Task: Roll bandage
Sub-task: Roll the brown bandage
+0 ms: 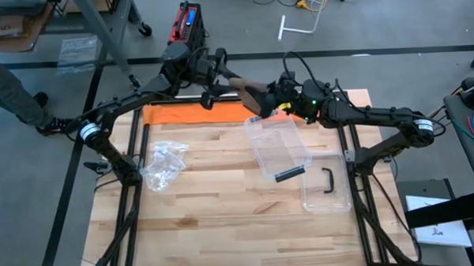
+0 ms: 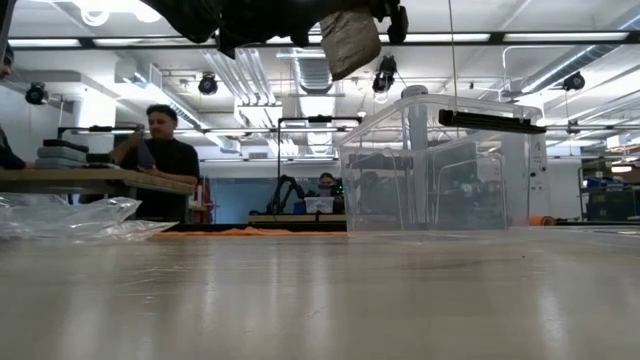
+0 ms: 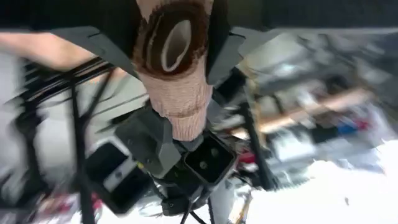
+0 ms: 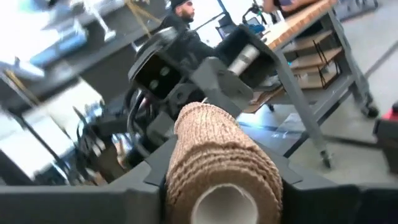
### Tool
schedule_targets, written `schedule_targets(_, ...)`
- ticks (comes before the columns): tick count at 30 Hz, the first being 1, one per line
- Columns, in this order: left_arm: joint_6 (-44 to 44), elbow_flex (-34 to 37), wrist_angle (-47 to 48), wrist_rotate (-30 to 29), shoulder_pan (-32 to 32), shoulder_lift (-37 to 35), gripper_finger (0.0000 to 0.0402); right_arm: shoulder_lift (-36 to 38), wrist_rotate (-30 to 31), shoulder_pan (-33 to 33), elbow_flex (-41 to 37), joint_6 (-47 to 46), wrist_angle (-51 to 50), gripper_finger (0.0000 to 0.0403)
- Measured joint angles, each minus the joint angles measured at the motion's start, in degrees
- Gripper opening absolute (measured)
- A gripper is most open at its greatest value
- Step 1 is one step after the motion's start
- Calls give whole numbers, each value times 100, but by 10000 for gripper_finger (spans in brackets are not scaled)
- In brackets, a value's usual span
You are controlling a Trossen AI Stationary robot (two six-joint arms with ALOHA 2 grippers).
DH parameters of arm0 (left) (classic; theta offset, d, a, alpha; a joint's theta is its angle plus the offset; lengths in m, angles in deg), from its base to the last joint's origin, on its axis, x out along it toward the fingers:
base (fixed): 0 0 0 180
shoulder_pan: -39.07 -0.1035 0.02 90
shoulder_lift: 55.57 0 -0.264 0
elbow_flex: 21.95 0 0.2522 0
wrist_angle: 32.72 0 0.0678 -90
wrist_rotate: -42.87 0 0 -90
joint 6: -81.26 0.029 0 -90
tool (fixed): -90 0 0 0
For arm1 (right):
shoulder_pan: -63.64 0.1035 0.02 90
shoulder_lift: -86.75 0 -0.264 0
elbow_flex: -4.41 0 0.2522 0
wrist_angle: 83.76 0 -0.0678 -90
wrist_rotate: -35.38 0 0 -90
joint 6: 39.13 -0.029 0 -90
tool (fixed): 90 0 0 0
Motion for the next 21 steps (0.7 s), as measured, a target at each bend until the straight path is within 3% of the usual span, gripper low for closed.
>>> schedule_targets(5,-2259,-198,128,340,-93,20,203,0,-41,8,4,1152,-47,117)
schedule_targets(8,-2969,-271,275,549,-164,50,238,0,-2,7,4,1701,-91,119)
schedule_targets(14,-2912,-269,315,578,-173,59,271,2,-54,1,7,1910,-70,115)
schedule_targets(21,-2342,-267,328,591,-84,57,243,3,-522,9,7,1838,-101,121)
